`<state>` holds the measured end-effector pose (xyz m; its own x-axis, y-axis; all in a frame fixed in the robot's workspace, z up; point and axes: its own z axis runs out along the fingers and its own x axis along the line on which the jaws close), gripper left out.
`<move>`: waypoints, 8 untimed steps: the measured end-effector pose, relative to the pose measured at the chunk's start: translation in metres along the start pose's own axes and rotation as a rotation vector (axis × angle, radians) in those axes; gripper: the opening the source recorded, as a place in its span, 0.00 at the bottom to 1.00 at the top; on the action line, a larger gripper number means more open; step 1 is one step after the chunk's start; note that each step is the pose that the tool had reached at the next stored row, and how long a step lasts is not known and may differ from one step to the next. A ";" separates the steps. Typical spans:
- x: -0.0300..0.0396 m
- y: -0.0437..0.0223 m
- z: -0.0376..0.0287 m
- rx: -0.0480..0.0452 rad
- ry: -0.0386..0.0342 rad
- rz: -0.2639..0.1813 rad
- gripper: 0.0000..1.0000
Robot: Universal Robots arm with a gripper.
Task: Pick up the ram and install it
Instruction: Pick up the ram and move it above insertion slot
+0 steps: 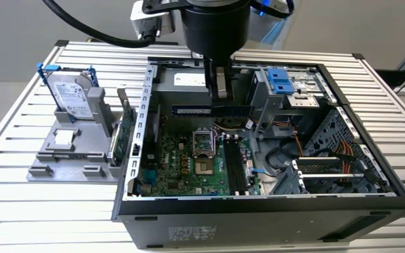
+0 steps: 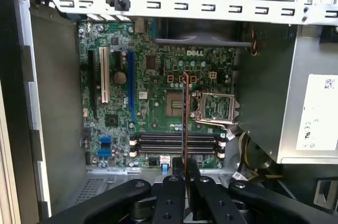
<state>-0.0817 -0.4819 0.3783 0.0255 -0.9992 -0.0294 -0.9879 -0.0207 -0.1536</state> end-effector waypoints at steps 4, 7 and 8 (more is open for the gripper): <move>0.0003 -0.0121 0.0018 -0.0001 0.0001 0.000 0.00; 0.0005 -0.0205 0.0032 0.0000 0.0000 0.000 0.00; 0.0006 -0.0229 0.0036 0.0000 0.0000 0.000 0.00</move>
<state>-0.0585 -0.4819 0.3783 0.0258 -0.9992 -0.0294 -0.9879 -0.0210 -0.1536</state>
